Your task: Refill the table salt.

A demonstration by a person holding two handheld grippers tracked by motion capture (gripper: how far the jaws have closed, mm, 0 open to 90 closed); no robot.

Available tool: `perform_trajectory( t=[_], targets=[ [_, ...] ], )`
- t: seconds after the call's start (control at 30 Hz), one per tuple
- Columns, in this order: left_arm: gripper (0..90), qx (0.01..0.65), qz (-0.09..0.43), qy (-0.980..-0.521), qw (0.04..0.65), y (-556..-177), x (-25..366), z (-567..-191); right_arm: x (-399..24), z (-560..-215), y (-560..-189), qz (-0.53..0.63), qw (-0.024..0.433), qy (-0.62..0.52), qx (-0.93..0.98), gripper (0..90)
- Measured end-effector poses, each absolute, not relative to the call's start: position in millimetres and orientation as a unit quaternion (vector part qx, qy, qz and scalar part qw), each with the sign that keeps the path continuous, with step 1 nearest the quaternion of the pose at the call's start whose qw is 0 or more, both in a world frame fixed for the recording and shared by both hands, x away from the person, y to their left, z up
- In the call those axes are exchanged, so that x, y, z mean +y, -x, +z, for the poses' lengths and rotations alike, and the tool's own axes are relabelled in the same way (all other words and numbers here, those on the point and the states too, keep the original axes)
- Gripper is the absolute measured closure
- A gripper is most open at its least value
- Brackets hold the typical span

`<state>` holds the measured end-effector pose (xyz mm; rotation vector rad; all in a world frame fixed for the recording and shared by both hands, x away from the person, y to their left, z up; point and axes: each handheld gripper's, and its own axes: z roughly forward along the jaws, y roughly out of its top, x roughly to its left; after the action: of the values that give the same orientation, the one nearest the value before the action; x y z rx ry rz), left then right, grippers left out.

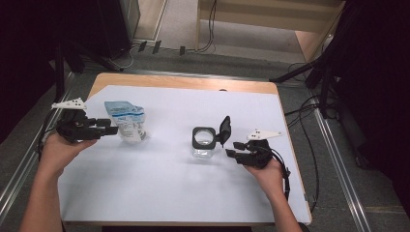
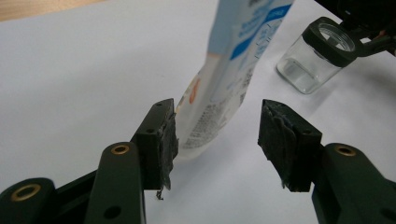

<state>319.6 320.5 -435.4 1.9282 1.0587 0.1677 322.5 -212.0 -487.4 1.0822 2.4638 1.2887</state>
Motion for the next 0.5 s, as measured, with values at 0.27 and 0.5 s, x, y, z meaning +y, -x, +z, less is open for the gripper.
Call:
perform_trajectory(
  t=[0.27,0.5],
  targets=[
    [57.0,0.42,0.066,-0.776,0.466,-336.6,312.9,-438.4,-211.6,-489.1,-313.0,0.43,0.079,-0.356,0.826,53.8],
    [66.3,0.394,0.065,-0.786,0.473,-344.1,308.6,-436.0,-207.2,-489.8,-303.0,0.432,0.08,-0.345,0.829,53.7]
  ],
)
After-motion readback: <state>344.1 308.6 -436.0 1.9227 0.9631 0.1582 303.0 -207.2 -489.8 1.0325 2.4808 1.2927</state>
